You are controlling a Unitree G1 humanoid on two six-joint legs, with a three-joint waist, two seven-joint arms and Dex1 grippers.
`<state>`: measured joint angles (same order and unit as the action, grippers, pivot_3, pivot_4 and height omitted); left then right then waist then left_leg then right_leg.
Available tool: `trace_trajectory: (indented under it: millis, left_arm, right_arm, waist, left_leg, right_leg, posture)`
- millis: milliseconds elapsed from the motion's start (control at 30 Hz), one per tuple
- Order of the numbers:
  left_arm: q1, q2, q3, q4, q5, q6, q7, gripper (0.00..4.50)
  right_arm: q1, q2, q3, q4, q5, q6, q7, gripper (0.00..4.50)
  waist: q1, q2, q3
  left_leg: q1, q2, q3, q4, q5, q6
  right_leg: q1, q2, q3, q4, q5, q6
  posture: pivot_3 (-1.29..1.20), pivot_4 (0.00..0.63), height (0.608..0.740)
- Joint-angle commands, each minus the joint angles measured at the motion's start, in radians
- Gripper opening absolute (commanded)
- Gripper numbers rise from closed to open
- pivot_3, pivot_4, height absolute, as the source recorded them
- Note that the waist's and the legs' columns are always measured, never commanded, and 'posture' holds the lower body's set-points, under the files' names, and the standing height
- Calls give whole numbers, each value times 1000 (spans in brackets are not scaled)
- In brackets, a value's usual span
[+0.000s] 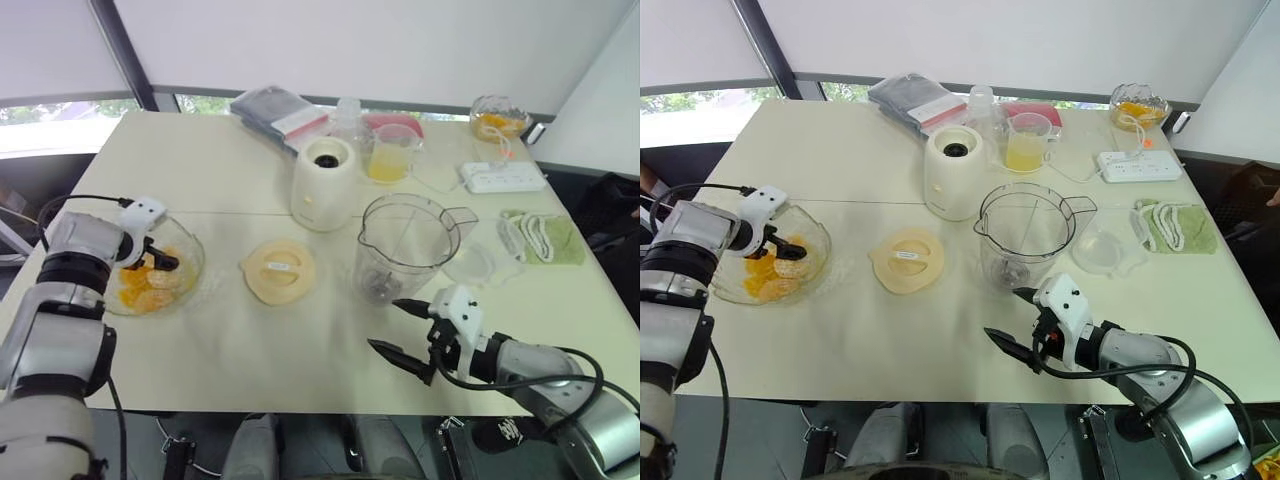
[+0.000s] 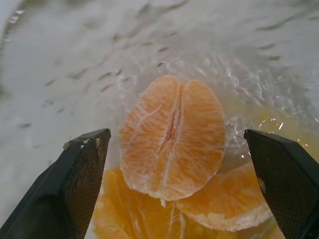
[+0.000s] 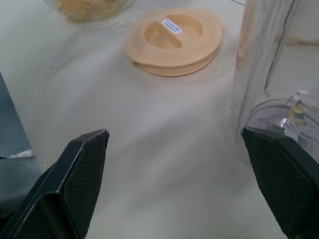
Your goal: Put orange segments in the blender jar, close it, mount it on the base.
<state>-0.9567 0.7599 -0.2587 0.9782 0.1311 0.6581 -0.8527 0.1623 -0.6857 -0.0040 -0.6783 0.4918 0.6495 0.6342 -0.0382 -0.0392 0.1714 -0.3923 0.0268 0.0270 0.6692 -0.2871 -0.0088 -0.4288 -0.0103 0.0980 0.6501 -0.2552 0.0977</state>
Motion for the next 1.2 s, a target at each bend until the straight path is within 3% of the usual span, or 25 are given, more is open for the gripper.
trace_trajectory:
  millis: [33, 167, 300, 1133, 1200]
  left_arm:
    - [-39, 8, 15, 10, 20, -22, 6, 4500]
    - [-51, 2, 18, 36, 31, -31, 24, 4500]
    - [-55, 0, 16, 51, 38, -38, 22, 3289]
    - [-30, -31, 18, 83, 47, -45, 34, 3289]
    - [-29, -33, 18, 83, 47, -46, 35, 2753]
  right_arm:
    - [7, 4, 2, -34, -5, -10, -6, 4458]
    - [11, 7, 3, -35, -12, -13, -12, 4458]
    - [13, 7, 6, -35, -16, -13, -15, 4500]
    - [20, 9, 4, -39, -35, -18, -25, 4500]
    - [22, 9, 4, -39, -37, -18, -25, 4500]
  waist:
    - [0, 0, 0]
    - [1, 0, 0]
    - [0, 0, 0]
    - [2, 0, -1]
    - [2, 0, -1]
  left_leg:
    - [0, 0, 0, 0, 0, 0]
    - [0, 0, 0, 0, 0, 0]
    - [0, 0, 0, 0, 0, 0]
    - [1, 0, 0, 0, 0, 0]
    - [1, 0, 0, 0, 0, 0]
  right_leg:
    - [0, 0, 0, 0, 0, 0]
    - [0, 0, 0, 0, 0, 0]
    - [0, 0, 0, 0, 0, 0]
    - [0, 0, 0, 2, 0, 0]
    - [0, 0, 0, 2, 0, 0]
  posture:
    - [0, 150, 740]
    - [0, 150, 740]
    - [0, 150, 740]
    - [0, 150, 740]
    - [0, 150, 740]
